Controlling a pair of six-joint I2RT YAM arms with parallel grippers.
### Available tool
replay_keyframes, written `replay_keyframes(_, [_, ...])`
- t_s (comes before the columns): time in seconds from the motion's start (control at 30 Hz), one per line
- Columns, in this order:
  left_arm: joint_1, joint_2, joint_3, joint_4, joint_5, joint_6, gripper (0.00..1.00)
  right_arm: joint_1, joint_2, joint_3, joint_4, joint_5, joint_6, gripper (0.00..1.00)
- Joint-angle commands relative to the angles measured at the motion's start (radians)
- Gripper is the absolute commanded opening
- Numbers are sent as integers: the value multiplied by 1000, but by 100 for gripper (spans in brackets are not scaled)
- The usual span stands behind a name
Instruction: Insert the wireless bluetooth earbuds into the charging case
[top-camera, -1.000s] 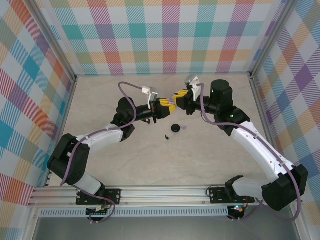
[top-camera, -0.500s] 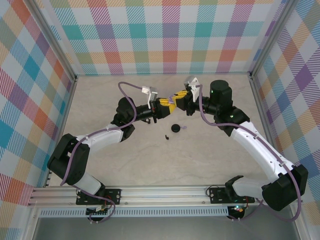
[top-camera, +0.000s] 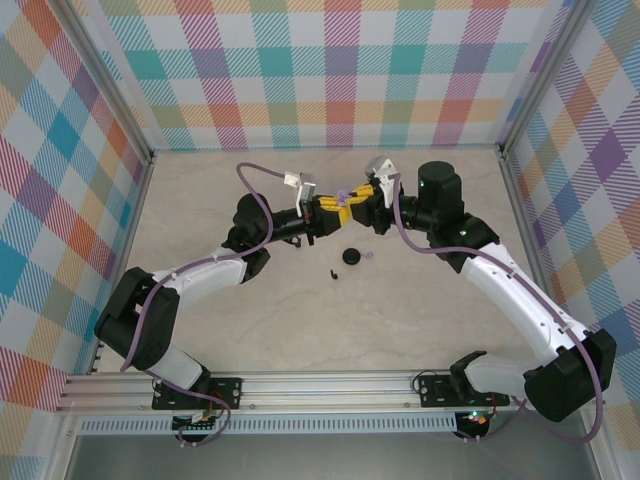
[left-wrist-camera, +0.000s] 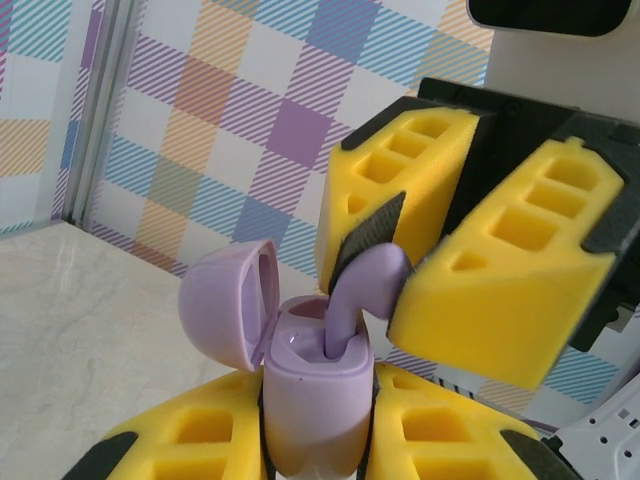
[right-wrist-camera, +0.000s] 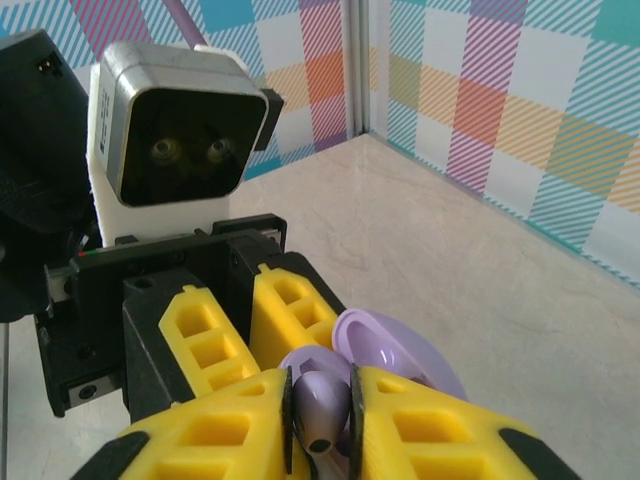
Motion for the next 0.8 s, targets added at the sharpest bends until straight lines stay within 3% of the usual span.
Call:
replay_keyframes(0.0, [-13,-22,30,30,-12,22,1,7,-17,36,-78,-26,-34,28])
replay_keyframes(0.27, [-13,-18,29,8,-8,44,1,6,-2,99,-123,-79,20,46])
replay_keyframes(0.4, [-14,-21,25,-9,-7,64,0,5,10,154,-163,-15,89,52])
replay_keyframes(0.77, [-14,-27,19,-11,-5,76,0,5,54,269,-354,236,153,50])
